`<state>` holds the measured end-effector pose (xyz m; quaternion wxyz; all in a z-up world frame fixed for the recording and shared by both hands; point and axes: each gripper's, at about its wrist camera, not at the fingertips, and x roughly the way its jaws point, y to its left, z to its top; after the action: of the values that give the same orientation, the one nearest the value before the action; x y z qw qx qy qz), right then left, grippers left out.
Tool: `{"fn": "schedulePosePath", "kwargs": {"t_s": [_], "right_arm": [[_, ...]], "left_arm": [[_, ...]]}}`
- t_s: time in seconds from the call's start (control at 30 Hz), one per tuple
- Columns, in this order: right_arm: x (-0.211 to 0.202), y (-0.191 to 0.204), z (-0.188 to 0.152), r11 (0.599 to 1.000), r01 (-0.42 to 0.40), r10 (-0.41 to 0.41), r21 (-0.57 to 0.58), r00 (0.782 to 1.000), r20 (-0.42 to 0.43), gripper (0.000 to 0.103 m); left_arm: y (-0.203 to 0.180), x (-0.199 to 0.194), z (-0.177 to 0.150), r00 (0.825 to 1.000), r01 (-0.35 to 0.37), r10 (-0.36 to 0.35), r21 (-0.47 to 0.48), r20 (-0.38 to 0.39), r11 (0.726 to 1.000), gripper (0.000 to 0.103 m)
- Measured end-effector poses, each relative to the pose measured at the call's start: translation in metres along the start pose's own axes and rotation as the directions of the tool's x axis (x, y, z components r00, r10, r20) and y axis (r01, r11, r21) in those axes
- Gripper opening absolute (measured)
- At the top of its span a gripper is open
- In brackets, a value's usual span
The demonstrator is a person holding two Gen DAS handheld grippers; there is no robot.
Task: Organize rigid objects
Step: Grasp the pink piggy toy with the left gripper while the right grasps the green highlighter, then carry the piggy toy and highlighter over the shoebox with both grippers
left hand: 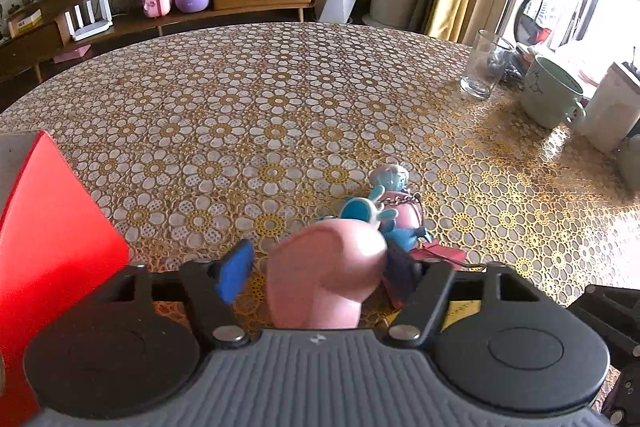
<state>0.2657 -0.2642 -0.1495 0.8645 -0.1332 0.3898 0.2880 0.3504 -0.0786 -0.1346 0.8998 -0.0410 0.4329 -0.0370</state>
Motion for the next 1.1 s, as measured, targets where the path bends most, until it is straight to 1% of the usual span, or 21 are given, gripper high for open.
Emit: {"fn": "schedulePosePath", "kwargs": {"t_s": [0.03, 0.1, 0.17, 0.23, 0.27, 0.37, 0.47, 0.67, 0.87, 1.1], "right_arm": [[0.0, 0.0, 0.001, 1.0, 0.0, 0.0, 0.002, 1.0, 0.001, 0.04], [-0.001, -0.002, 0.001, 1.0, 0.002, -0.002, 0.008, 1.0, 0.003, 0.033], [-0.001, -0.003, 0.001, 1.0, 0.01, -0.01, 0.017, 1.0, 0.001, 0.028], [-0.002, -0.004, 0.001, 0.999, 0.012, -0.012, 0.033, 1.0, 0.002, 0.018], [-0.003, -0.005, 0.001, 0.999, 0.012, -0.012, 0.045, 1.0, 0.003, 0.016], [-0.007, -0.006, -0.002, 0.995, 0.009, -0.009, 0.099, 1.0, 0.001, 0.015], [-0.01, -0.005, -0.004, 0.991, 0.024, -0.025, 0.13, 1.0, 0.002, 0.015], [-0.029, 0.0, -0.008, 0.978, 0.004, -0.009, 0.207, 1.0, 0.026, 0.015], [-0.054, 0.009, -0.004, 0.966, -0.002, -0.011, 0.26, 0.999, 0.049, 0.015], [-0.086, 0.024, 0.007, 0.948, -0.006, -0.019, 0.32, 0.997, 0.076, 0.015]], "left_arm": [[0.0, 0.0, 0.0, 1.0, 0.002, -0.002, -0.001, -0.001, 1.0, 0.063], [0.0, -0.001, -0.001, 1.0, -0.004, 0.004, -0.002, 0.005, 1.0, 0.063], [0.001, -0.002, -0.001, 1.0, -0.013, 0.013, -0.001, 0.012, 1.0, 0.063], [0.001, -0.004, -0.002, 1.0, -0.016, 0.016, 0.0, 0.016, 1.0, 0.063], [0.002, -0.005, -0.002, 1.0, -0.021, 0.021, 0.001, 0.016, 1.0, 0.063], [0.004, -0.009, -0.003, 1.0, -0.015, 0.015, -0.007, 0.022, 1.0, 0.063], [0.005, -0.014, -0.005, 1.0, -0.018, 0.018, -0.012, 0.02, 1.0, 0.063], [0.006, -0.03, -0.012, 1.0, -0.004, 0.004, -0.017, 0.028, 1.0, 0.063], [0.005, -0.055, -0.018, 1.0, 0.016, -0.015, -0.019, 0.026, 1.0, 0.063], [0.009, -0.092, -0.024, 0.998, 0.047, -0.046, -0.02, 0.044, 0.999, 0.063]]}}
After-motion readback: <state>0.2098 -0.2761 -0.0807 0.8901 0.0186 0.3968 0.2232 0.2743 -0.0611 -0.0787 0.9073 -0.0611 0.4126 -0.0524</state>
